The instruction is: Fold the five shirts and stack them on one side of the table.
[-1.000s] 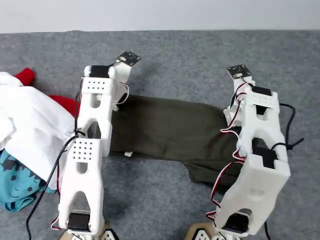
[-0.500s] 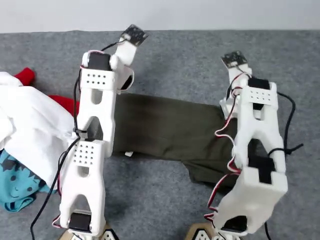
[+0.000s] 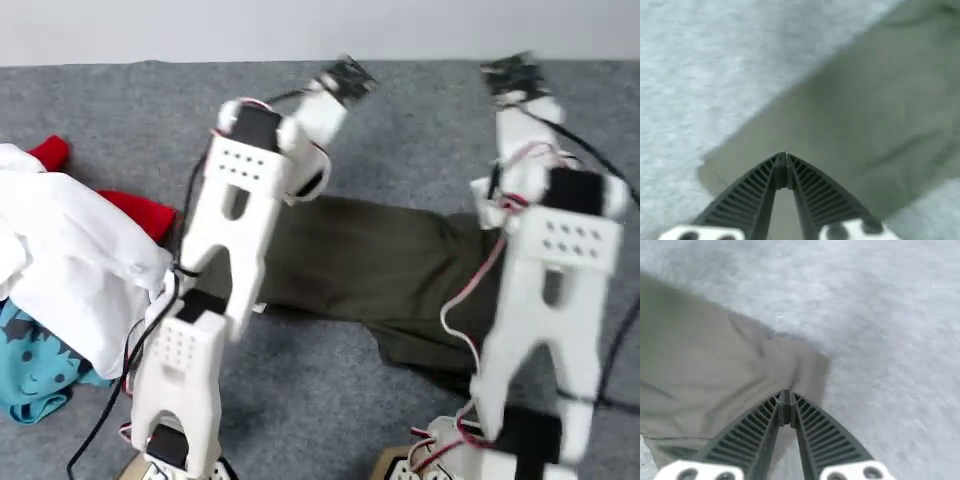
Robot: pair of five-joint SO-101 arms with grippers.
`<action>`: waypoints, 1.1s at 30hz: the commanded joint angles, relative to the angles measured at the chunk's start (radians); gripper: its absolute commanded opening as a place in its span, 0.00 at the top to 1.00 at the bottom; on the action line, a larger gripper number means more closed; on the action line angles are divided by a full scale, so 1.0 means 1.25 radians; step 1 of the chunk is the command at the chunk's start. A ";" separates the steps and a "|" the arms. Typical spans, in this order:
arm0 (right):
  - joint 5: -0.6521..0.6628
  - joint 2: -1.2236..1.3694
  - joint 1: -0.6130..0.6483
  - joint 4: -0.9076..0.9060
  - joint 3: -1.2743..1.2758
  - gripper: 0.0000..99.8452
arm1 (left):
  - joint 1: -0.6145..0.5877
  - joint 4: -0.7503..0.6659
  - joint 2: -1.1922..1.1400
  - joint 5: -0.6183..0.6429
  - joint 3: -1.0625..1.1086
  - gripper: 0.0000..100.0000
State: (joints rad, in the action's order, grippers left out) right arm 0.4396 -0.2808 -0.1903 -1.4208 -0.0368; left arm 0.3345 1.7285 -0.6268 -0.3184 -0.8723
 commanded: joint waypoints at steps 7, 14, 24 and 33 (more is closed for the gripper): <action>-0.006 -0.175 -0.341 -0.147 -0.034 0.99 | 0.211 0.023 0.141 0.006 0.157 0.99; 0.045 -0.182 -0.559 -0.230 -0.036 0.99 | 0.368 0.014 0.139 0.001 0.207 0.99; 0.063 -0.278 -0.640 -0.284 -0.034 0.99 | 0.539 0.014 0.010 0.000 0.212 0.87; 0.063 -0.344 -0.639 -0.277 0.032 0.99 | 0.567 0.017 -0.139 0.000 0.094 0.84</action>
State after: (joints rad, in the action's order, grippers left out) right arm 0.5102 -0.6828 -0.9789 -1.7492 -0.0138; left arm 1.0434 1.7285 -0.7741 -0.3184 -0.6928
